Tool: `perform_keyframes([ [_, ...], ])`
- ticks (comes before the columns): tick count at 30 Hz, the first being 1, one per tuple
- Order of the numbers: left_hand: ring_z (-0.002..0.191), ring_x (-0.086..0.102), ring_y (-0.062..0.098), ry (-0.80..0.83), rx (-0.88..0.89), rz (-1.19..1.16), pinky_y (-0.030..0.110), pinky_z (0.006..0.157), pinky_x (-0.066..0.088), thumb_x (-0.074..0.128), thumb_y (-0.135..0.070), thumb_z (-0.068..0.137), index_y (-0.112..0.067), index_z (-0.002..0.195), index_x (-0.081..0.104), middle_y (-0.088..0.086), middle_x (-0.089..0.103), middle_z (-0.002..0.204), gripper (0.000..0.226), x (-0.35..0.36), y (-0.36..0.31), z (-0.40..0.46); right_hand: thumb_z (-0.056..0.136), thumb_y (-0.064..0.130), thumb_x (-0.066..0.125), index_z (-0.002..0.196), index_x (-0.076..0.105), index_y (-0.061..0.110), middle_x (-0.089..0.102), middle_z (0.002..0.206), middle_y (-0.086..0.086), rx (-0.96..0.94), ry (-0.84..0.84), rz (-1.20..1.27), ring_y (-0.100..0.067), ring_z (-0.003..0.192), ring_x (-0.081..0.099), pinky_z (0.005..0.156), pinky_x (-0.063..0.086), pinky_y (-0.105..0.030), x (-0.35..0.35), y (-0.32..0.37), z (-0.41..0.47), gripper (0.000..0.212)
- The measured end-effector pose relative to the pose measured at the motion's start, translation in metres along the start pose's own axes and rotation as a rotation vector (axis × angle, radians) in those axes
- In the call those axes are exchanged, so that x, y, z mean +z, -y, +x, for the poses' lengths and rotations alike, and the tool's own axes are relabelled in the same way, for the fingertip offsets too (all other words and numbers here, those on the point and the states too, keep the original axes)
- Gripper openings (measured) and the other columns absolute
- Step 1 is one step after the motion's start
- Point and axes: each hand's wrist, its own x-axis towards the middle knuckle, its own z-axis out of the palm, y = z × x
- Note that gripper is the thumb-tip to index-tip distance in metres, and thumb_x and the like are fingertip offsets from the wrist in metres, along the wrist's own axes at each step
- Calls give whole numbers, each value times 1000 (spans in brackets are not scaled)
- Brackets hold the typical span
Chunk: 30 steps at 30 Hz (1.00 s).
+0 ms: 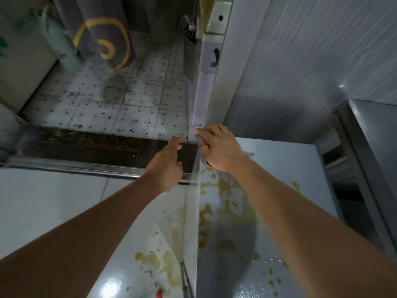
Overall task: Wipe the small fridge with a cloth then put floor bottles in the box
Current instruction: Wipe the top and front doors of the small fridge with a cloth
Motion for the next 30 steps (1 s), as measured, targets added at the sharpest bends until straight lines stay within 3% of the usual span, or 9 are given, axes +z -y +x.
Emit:
perform_keyframes([
  [7,121,50,25,-7,-6,39,41,101,42,47,2,84,-20,139,31,6,45,140,61,-9,-4,-13,92,28,32,117,60,19,37,145,0,-209,81,-58,-22,144,15,113,21,-44,2,14,-36,38],
  [12,121,50,24,15,25,49,40,99,43,47,2,84,-20,140,30,4,43,142,62,-4,-14,-23,87,30,37,102,59,22,46,128,6,-358,96,-18,-19,139,21,110,27,-48,7,43,-126,28],
  [16,119,50,23,13,70,46,41,100,42,47,-2,84,-21,138,32,4,46,140,60,8,-25,-25,90,35,34,128,48,32,37,144,11,-401,117,-44,-15,144,14,117,13,-48,7,29,-138,40],
  [20,121,48,25,-52,75,68,44,101,41,48,-1,81,-25,136,34,4,50,133,61,16,-28,-26,94,34,30,147,23,34,16,158,4,-159,48,-124,-21,146,12,113,19,-47,-6,-12,-103,54],
  [24,121,43,26,-84,109,181,41,103,32,50,-3,81,-24,137,35,9,48,130,62,29,-34,-37,100,33,25,152,10,29,2,161,6,84,45,-104,-18,147,-2,118,9,-46,-13,-36,-78,54],
  [28,127,41,26,-134,338,340,34,105,25,55,-1,81,-11,138,41,10,50,133,59,46,-42,-48,98,39,13,152,1,26,-12,158,7,48,69,-114,-16,145,-16,117,-4,-41,-4,-17,-126,57],
  [30,130,37,23,-110,345,383,35,106,24,56,-3,81,-14,138,40,6,46,139,60,55,-49,-45,96,39,12,152,3,26,-12,156,9,4,95,-137,-12,143,-17,116,-8,-39,-6,-19,-154,58],
])
